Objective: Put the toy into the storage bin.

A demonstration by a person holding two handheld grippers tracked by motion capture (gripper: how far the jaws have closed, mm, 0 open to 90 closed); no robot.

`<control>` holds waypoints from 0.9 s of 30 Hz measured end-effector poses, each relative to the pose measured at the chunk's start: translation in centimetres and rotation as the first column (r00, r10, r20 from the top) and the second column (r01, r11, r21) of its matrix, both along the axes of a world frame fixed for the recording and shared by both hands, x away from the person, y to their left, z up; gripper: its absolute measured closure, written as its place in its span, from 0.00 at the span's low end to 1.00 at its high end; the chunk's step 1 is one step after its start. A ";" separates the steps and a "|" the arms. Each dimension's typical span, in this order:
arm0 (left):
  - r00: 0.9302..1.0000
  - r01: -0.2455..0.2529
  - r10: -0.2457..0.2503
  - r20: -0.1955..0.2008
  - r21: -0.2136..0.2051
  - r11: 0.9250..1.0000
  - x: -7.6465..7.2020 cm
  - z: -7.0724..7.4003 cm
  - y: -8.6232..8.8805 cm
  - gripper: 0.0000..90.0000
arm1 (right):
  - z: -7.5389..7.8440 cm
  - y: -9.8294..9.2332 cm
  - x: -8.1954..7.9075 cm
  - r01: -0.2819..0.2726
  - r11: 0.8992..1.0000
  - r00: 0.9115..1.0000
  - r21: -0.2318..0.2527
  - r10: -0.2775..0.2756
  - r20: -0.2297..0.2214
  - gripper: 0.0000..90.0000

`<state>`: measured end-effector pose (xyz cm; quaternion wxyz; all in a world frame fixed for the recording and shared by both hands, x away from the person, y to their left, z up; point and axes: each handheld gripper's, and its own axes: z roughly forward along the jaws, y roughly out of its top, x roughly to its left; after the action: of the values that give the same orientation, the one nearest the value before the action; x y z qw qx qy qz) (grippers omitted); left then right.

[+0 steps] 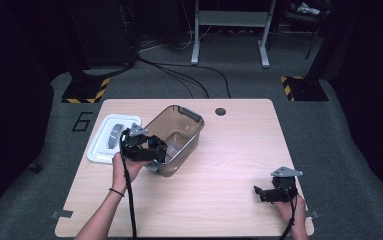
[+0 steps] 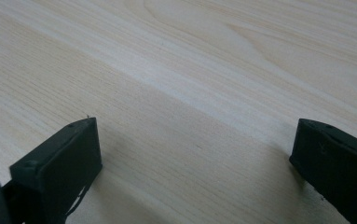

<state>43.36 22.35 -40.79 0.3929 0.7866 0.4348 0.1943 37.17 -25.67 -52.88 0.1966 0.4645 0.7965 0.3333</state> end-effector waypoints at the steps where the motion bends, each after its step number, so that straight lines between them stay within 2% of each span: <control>1: 1.000 0.006 -0.006 -0.001 0.012 1.000 -0.1 0.1 0.0 0.27 | 0.0 0.0 0.0 0.000 1.000 1.000 0.000 0.000 0.000 0.01; 6: 1.000 0.013 -0.013 -0.004 0.027 1.000 -0.5 0.2 0.0 0.27 | 0.0 0.0 0.0 0.000 1.000 1.000 0.000 0.000 0.000 0.01; 12: 1.000 -0.003 0.003 0.000 0.022 1.000 -1.1 0.2 0.4 0.27 | 0.0 0.0 0.0 0.000 1.000 1.000 0.000 0.000 0.000 0.01; 13: 1.000 0.002 -0.001 -0.004 0.035 0.999 -1.2 0.2 0.5 0.27 | 0.0 0.0 0.0 0.000 1.000 1.000 0.000 0.000 0.000 0.01; 21: 1.000 -0.025 0.025 0.008 0.054 0.998 -2.1 0.1 0.3 0.27 | 0.0 0.0 0.0 0.000 1.000 1.000 -0.001 0.000 0.003 0.01; 27: 1.000 -0.010 0.009 0.011 0.072 0.997 -2.2 0.1 0.4 0.27 | 0.0 0.0 0.0 0.000 1.000 1.000 0.000 0.000 0.002 0.01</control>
<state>41.17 22.76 -40.66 0.3658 0.7970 0.4294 0.2158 37.17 -25.68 -52.88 0.1973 0.4642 0.7965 0.3336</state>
